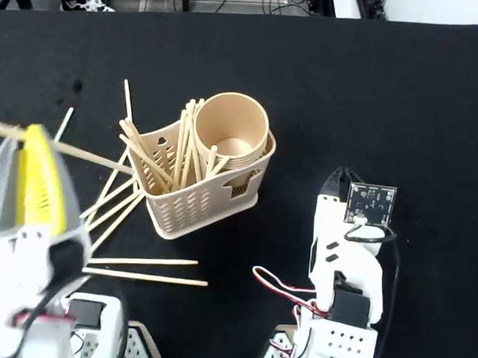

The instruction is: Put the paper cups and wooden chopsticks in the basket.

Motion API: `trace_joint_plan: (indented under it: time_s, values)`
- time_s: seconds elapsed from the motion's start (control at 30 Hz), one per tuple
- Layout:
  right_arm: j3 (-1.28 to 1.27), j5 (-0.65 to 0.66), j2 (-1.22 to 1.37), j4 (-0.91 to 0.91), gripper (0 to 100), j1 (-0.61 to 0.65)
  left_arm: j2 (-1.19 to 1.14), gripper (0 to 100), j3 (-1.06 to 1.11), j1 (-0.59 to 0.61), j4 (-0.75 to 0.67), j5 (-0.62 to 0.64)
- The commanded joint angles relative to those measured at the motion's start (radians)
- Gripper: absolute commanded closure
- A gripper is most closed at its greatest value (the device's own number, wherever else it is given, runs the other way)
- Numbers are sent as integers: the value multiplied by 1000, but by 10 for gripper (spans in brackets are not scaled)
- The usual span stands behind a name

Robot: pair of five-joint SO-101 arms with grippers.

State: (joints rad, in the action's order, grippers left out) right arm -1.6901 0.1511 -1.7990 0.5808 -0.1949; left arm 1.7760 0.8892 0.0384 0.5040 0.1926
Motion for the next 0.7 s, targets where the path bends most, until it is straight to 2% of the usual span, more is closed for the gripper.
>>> trace_joint_plan:
  time_s: [0.0, 0.23, 0.33, 0.53, 0.67]
  values:
    - [8, 8, -45, -3, 985, 9, -32, 970, -82, -12, 11, 61]
    - [8, 8, -45, -3, 985, 9, -104, 970, -94, -12, -100, 63]
    - [8, 8, -45, -3, 985, 9, -178, 970, -94, -10, -71, 57]
    - [8, 8, -45, -3, 985, 9, -256, 970, 51, -12, -43, 55]
    - [8, 8, -45, -3, 985, 9, -255, 970, 151, -12, -109, 55]
